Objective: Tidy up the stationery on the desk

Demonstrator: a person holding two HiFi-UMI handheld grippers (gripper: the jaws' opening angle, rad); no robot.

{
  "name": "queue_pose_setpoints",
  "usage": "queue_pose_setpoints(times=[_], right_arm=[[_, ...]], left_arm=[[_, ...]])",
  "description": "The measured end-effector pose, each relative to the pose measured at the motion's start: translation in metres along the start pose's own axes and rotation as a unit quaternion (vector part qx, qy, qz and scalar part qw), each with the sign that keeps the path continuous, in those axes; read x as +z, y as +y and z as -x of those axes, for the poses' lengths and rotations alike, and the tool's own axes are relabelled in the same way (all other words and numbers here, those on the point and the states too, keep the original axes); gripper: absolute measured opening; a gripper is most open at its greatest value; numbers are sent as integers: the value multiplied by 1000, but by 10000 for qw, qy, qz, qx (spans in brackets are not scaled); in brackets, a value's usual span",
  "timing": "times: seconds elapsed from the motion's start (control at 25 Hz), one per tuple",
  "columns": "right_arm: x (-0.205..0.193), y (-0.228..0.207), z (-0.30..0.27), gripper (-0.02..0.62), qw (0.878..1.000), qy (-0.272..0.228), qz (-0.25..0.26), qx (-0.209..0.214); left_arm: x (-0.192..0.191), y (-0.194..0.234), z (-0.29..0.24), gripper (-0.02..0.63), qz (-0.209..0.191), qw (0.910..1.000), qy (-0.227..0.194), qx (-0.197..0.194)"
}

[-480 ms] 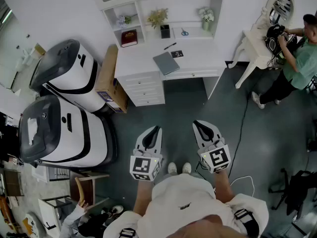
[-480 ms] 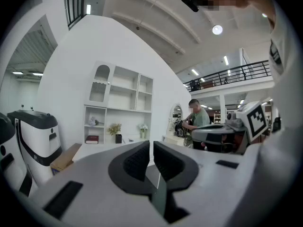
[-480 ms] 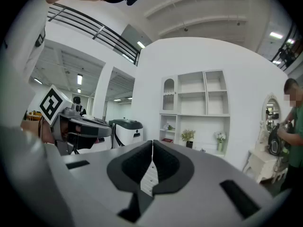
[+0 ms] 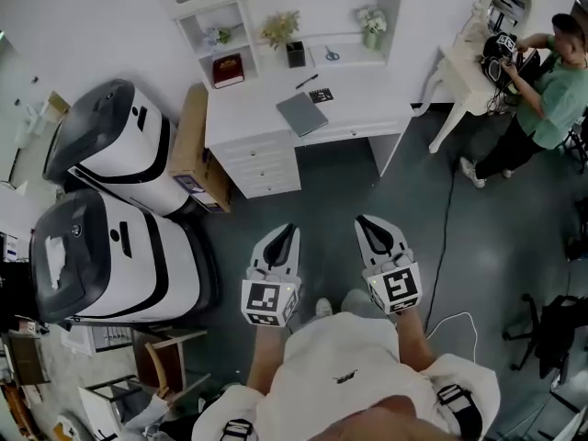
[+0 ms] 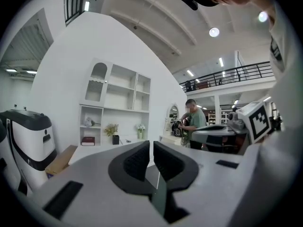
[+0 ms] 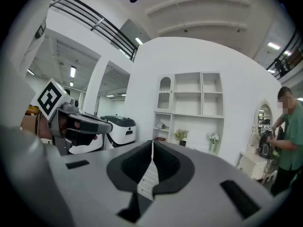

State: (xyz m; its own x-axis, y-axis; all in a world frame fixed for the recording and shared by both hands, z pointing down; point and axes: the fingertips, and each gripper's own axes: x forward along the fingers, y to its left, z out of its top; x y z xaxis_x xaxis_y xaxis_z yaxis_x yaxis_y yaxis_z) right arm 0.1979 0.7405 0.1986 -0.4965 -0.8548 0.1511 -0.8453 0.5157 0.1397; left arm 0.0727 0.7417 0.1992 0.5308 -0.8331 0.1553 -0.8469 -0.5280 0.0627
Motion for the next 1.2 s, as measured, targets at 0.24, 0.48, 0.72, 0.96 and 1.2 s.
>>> queue_pose_setpoints(times=[0.24, 0.48, 0.72, 0.96, 1.2], right_arm=[[-2, -5, -20, 2, 10000, 87, 21, -42], [0, -20, -48, 2, 10000, 26, 11, -42], [-6, -50, -83, 2, 9999, -47, -104, 7], [-7, -92, -127, 2, 9997, -117, -187, 95], [-5, -129, -173, 2, 9993, -57, -191, 324]], left_arm=[[2, 15, -22, 0, 12, 9999, -28, -121], [3, 31, -47, 0, 25, 9999, -10, -110], [7, 48, -83, 0, -18, 10000, -6, 51], [18, 66, -130, 0, -23, 9998, 4, 199], [32, 81, -180, 0, 123, 9996, -102, 237]])
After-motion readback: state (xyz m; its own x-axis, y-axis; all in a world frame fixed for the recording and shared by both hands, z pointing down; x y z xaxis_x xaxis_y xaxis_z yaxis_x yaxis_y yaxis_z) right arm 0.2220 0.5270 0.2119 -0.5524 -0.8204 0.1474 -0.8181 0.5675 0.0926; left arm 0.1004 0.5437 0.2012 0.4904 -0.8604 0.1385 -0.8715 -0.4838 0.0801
